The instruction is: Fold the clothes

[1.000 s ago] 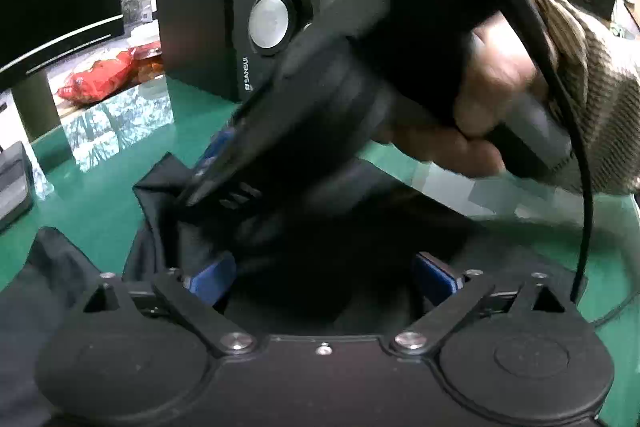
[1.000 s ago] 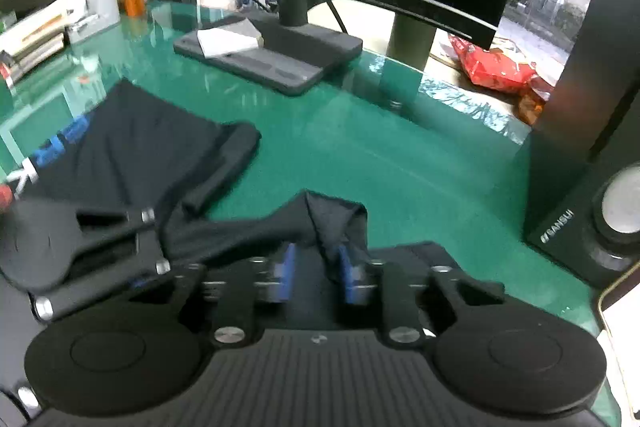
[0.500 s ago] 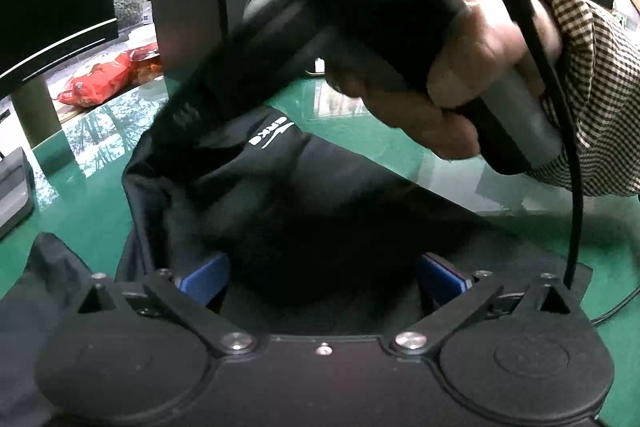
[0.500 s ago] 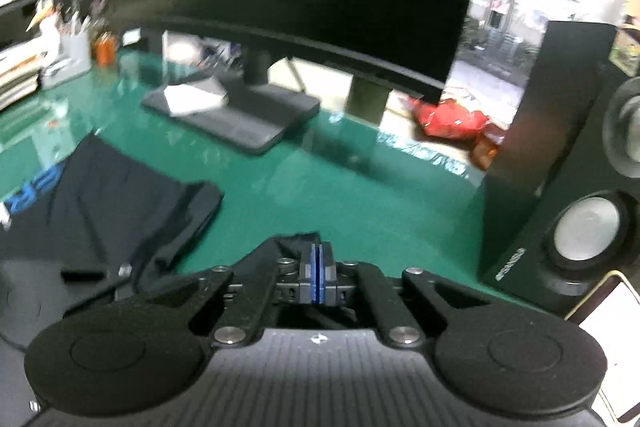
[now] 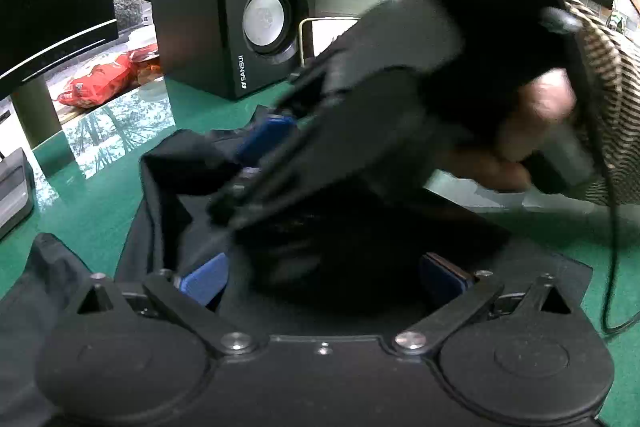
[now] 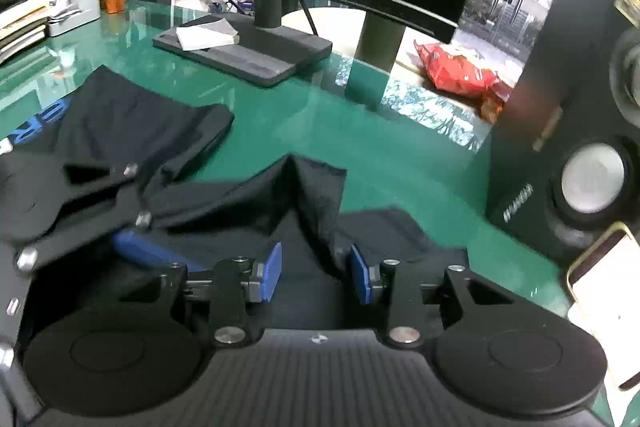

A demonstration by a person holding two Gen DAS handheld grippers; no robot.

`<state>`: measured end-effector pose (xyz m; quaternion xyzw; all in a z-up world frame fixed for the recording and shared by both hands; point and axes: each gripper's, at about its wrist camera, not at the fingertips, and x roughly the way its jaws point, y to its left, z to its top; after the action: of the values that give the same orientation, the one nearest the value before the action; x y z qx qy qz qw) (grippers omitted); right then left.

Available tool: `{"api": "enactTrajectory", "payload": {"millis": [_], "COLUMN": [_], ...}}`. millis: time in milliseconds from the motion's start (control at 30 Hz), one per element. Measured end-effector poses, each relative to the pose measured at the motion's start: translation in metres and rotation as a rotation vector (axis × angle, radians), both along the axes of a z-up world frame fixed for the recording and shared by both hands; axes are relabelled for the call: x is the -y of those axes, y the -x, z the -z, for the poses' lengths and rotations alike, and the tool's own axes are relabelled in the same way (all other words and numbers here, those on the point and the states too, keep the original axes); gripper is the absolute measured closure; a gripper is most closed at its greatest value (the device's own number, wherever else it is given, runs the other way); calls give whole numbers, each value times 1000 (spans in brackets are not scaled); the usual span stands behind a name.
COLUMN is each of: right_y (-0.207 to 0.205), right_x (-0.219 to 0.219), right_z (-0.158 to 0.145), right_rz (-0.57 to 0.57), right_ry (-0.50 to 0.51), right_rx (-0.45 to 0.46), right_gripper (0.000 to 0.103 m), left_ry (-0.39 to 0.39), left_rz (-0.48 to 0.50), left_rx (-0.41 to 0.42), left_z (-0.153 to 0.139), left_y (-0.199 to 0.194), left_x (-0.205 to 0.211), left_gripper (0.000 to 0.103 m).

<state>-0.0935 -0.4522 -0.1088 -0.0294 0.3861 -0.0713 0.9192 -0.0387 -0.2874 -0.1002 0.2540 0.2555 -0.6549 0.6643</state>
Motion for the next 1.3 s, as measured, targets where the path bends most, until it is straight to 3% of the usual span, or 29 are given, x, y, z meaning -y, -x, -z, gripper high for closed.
{"api": "enactTrajectory", "payload": {"millis": [233,467,533,667,800,900,1033,1100,1167,1300], "right_y": [30,9,-4,-29,-23,-7,8,13,14,7], "right_x": [-1,14,28,65,50,20,15,23,33,60], "right_z": [-5,-42,-42,-24,-11,-9,-15,-19,-22,-26], "right_rz": [-42,31,89,184,88,-79,-105,-79,-41,65], "right_ry": [-2,-61,-120,-359,-399,-302,-287,-310,-358,-489], "right_rx": [-27,149,150,67,15,-39,-39,-15,20,88], "right_gripper": [64,66,66,68,90,89,78,57,48,47], "left_ry": [3,6,7,7,8,8,8,8,8,8], "left_rz": [-3,-4,-5,-5,-5,-5,-8,-9,-10,-11], "left_rx": [0,0,0,0,1,2,3,3,3,3], "left_z": [0,0,0,0,0,0,0,0,0,0], "left_y": [0,-1,-1,-1,-1,0,0,0,0,1], "left_x": [0,-1,-1,-1,0,0,1,1,1,1], "left_gripper": [0,0,0,0,0,0,0,0,0,0]}}
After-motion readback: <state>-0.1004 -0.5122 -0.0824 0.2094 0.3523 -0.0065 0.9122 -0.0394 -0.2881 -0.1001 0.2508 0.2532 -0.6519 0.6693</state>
